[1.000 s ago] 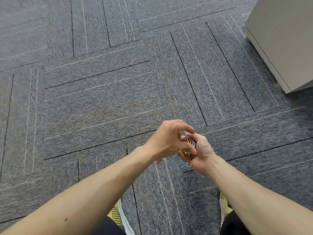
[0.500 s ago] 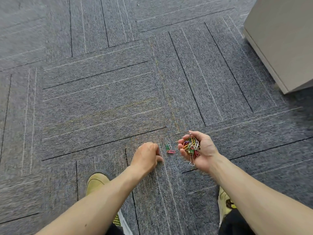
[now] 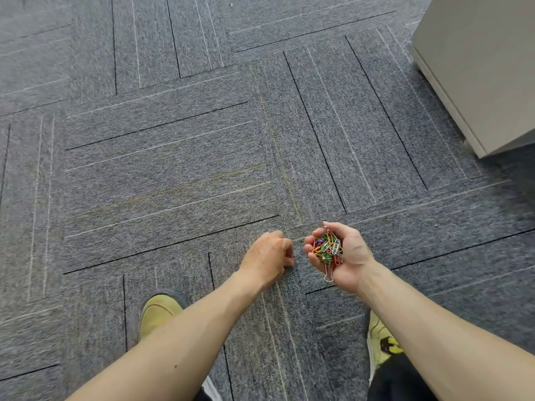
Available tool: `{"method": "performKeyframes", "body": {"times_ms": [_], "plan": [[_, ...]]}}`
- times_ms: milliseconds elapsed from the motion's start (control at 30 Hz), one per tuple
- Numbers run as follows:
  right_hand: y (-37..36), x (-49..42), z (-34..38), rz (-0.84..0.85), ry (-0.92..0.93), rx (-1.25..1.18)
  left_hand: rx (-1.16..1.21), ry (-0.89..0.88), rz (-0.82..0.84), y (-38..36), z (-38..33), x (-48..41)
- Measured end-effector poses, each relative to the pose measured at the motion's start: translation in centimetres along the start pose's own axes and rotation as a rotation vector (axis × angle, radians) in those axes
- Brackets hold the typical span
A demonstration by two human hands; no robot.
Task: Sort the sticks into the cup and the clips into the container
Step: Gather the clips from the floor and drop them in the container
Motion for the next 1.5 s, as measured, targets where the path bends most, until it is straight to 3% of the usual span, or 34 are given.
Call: {"method": "performKeyframes", "body": {"times_ms": [300,533,767,1267,1500], "plan": [[0.5,0.0,0.4,0.004,0.018,-0.009,0.044,-0.05,-0.051,2.1,2.4,-0.3],[0.7,0.2,0.5,0.003,0.024,-0.007,-0.03,-0.12,0.155,2.1,1.6,-1.6],[0.7,0.3,0.6,-0.001,0.021,-0.01,-0.179,-0.204,0.168,2.0,1.3,-2.4],[1.0,0.7,0.7,-0.007,0.026,-0.011,-0.24,-0.405,0.038,1.8,2.7,-1.4],[0.9,0.7,0.8,-0.004,0.023,-0.015,-0.254,-0.385,-0.003,1.1,3.4,-1.2]]}}
Point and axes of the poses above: each hand's wrist, its own x-axis away from the middle knuckle, its own y-axis out of the back of the hand, z = x × y, the point moved 1 cm from there along -x, towards the middle knuckle, and after that the axes turned 5 degrees about x, right-handed, at the moved point
